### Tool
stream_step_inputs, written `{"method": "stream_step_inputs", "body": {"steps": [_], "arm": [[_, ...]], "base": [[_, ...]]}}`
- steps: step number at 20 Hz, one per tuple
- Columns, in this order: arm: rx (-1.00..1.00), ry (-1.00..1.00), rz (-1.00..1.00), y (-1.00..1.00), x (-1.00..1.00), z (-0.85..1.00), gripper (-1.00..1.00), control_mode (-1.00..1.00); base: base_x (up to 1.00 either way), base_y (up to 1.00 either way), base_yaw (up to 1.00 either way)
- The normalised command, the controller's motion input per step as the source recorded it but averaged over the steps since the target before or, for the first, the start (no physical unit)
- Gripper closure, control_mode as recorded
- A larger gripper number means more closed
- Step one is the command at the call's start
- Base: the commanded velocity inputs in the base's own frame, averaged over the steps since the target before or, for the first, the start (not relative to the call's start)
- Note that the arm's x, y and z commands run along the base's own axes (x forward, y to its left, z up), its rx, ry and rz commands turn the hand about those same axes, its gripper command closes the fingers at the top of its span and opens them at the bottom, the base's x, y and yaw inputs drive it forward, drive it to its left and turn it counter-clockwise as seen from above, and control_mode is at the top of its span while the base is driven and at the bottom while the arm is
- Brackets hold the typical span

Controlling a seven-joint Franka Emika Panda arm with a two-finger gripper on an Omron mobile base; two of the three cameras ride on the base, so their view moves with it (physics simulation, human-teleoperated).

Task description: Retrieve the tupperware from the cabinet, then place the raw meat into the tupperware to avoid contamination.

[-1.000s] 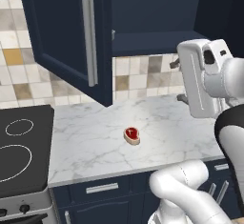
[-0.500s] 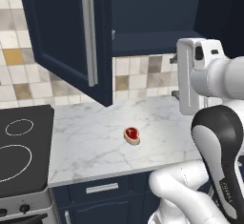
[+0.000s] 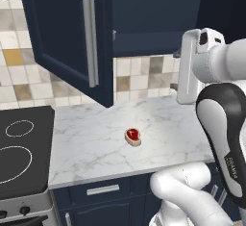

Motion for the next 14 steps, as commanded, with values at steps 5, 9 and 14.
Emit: {"method": "stream_step_inputs", "body": {"steps": [5, 9, 14], "arm": [[0.27, 0.17, 0.06, -0.28, 0.26, -0.02, -1.00, -1.00], [0.23, 0.05, 0.09, -0.12, 0.26, -0.25, -1.00, -1.00], [0.14, -0.03, 0.07, 0.01, 0.12, -0.24, -1.00, -1.00]], "base": [[0.00, 0.00, 0.00], [0.00, 0.00, 0.00], [0.00, 0.00, 0.00]]}}
